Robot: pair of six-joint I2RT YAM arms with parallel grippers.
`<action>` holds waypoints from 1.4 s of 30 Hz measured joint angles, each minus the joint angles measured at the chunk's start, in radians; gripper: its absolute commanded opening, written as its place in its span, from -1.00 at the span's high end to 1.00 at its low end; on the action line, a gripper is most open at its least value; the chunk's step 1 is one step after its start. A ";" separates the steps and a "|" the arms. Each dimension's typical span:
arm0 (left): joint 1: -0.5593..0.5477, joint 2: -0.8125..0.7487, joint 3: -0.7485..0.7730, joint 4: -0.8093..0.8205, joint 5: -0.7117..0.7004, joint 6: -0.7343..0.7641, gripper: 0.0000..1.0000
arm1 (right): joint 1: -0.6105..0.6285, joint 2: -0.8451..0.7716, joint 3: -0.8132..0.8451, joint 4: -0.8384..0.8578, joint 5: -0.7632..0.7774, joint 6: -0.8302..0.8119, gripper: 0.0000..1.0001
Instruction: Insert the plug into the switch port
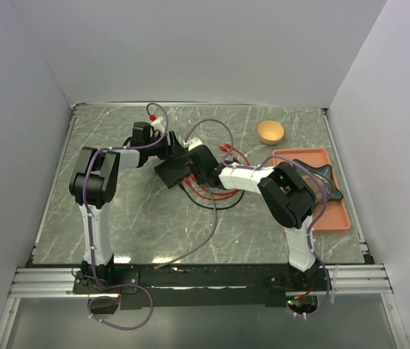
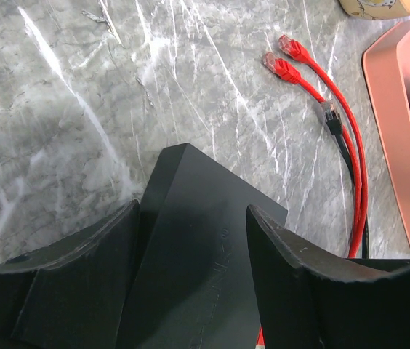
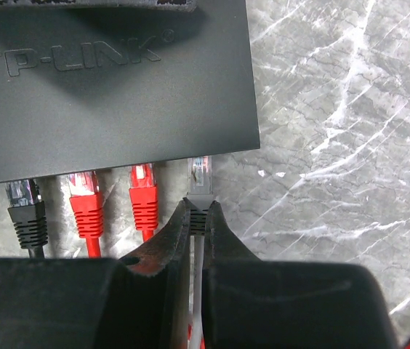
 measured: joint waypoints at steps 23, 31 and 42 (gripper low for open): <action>0.007 0.008 0.013 0.010 0.020 0.025 -0.18 | -0.048 0.080 0.179 -0.193 -0.130 -0.030 1.00; 0.007 0.048 0.055 0.002 0.045 0.047 -0.11 | -0.054 0.080 0.179 -0.190 -0.148 -0.082 1.00; 0.007 0.054 0.066 -0.018 0.035 0.072 0.05 | -0.057 0.080 0.165 -0.161 -0.143 -0.088 1.00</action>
